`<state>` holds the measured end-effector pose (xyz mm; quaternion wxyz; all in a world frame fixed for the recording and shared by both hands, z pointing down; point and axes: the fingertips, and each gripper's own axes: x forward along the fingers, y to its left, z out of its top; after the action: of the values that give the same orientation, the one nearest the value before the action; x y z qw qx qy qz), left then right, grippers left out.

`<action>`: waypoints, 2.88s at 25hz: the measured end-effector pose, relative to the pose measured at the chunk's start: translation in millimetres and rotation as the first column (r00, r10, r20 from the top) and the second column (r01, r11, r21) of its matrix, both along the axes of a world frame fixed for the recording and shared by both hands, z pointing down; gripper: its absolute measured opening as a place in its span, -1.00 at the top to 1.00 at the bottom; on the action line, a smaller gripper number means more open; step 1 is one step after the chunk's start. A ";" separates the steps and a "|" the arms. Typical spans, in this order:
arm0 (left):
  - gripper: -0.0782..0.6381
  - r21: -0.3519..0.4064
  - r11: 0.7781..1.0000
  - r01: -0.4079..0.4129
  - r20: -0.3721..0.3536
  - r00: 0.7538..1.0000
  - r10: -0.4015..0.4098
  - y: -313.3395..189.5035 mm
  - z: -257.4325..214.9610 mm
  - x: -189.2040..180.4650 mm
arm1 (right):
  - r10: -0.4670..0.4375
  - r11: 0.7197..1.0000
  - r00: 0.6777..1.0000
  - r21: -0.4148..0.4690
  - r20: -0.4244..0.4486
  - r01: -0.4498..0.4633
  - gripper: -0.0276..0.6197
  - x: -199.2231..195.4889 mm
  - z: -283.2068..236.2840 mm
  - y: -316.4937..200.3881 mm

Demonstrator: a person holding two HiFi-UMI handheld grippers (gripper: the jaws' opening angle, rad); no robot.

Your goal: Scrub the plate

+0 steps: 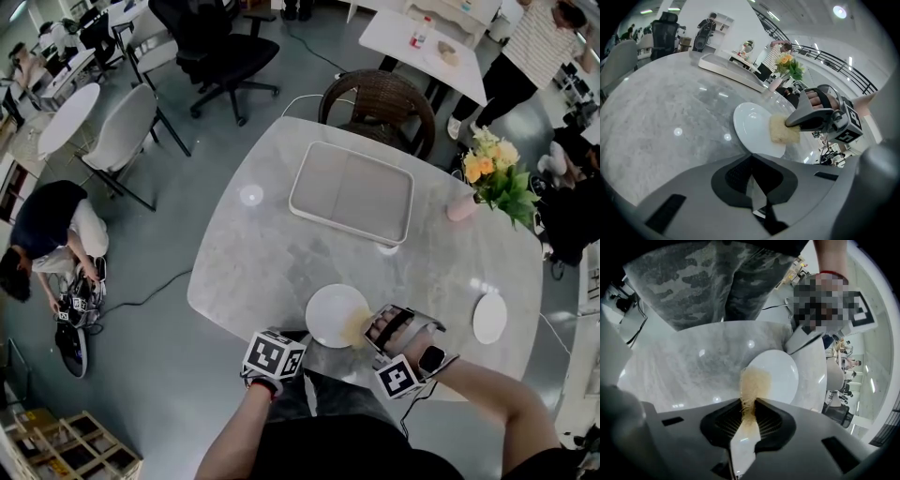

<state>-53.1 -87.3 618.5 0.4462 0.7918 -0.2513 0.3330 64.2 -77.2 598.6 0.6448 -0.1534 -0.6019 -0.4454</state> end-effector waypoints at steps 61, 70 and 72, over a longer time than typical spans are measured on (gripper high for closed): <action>0.74 -0.002 1.000 0.011 -0.018 1.000 -0.011 -10.2 -1.5 -2.5 | 0.237 0.969 0.949 0.017 0.206 -0.245 0.73 -12.4 -7.1 -54.7; 0.74 -0.003 1.000 -0.004 -0.017 1.000 0.004 -12.6 -0.6 -2.7 | 0.118 0.992 0.992 -0.055 0.034 -0.116 0.73 -5.2 -7.6 1.7; 0.74 -0.003 1.000 -0.007 -0.017 1.000 0.007 -12.8 -0.1 -2.1 | 0.102 0.991 0.993 -0.092 0.055 -0.097 0.73 -20.1 -2.1 8.9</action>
<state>-55.2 -100.2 618.4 0.4482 0.7948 -0.2442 0.3282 44.1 -68.3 596.5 0.6404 -0.1384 -0.6471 -0.3899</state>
